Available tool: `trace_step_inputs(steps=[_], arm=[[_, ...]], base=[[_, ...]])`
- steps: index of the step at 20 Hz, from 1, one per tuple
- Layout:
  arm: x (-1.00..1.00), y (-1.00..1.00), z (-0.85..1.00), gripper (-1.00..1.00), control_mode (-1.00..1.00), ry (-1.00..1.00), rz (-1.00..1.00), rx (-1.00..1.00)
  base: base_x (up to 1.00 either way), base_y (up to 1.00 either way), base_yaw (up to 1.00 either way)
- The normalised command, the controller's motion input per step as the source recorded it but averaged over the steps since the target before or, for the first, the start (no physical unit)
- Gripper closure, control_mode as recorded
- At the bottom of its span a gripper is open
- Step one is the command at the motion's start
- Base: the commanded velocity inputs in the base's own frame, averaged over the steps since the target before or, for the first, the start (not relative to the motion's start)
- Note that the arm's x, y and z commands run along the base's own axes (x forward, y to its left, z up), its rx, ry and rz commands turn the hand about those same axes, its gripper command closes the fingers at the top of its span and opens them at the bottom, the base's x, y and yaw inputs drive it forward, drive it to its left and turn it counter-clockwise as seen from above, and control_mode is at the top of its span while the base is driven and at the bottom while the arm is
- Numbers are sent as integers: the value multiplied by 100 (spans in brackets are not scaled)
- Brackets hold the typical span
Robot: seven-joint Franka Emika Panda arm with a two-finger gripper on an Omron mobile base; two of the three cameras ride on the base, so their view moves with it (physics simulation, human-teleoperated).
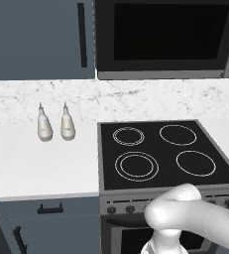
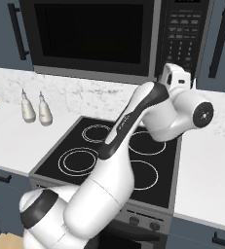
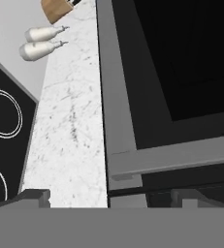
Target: Pick the squash from the sink and place it in the bowl. Then pick the bowl and place it in the microwave. Then close the microwave door and press the start button.
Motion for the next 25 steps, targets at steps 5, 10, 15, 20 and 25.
trace_step_inputs(steps=[5, 10, 15, 20, 25], arm=[[50, -3, 0, -100, -100, 0, 0, 0], [38, -9, 0, -100, -100, 0, 0, 0], [12, -29, 0, -100, -100, 0, 0, 1], [6, -32, 0, -100, -100, 0, 0, 1], [24, -29, -2, -100, -100, 0, 0, 2]], base=[[0, 0, 0], [0, 0, 0], [0, 0, 0], [0, 0, 0], [0, 0, 0]])
